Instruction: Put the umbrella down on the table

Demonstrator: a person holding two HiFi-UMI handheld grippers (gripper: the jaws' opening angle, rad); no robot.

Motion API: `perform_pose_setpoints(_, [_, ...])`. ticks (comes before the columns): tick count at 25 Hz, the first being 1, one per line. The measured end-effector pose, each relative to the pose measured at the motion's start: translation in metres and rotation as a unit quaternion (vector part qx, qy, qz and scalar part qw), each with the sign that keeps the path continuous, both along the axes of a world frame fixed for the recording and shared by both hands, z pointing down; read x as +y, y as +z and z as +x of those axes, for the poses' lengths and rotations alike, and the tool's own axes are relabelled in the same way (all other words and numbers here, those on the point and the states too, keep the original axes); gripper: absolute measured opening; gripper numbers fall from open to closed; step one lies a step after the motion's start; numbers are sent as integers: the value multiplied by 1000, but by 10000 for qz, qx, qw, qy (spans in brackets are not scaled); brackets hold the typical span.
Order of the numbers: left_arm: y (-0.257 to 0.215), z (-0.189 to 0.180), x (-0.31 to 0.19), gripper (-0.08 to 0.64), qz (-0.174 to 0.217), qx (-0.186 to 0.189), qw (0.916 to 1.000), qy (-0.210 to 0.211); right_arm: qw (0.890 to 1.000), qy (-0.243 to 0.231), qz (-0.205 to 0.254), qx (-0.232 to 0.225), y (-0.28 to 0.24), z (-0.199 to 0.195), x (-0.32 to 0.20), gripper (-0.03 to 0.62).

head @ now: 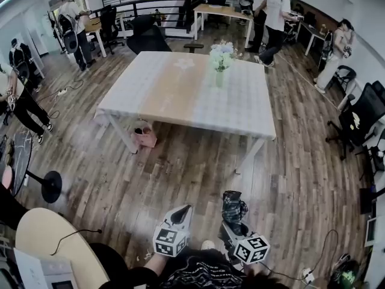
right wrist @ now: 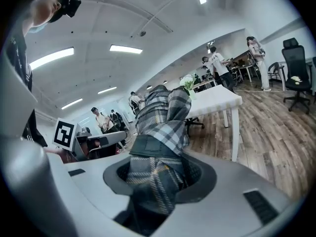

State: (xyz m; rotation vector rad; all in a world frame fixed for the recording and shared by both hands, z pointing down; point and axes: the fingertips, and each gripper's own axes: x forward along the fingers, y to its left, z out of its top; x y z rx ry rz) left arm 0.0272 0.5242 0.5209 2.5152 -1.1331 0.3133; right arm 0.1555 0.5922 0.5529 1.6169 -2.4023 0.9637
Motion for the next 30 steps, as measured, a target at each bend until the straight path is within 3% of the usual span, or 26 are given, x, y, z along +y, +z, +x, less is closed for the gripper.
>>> perform_pose_setpoints(11, [3, -66, -12, 18, 55, 106, 9999, 35, 9984, 337, 344, 309, -14, -50, -25, 178])
perform_pose_setpoints(17, [12, -95, -15, 18, 88, -22, 9995, 306, 9972, 529, 415, 335, -9, -77, -40, 179])
perform_pose_setpoints(23, [26, -111, -15, 18, -105, 25, 9998, 174, 9979, 415, 240, 426, 1, -94, -42, 180])
perform_pose_setpoints(30, [34, -113, -48, 19, -94, -38, 9998, -156, 9983, 199, 192, 510, 11, -82, -72, 181])
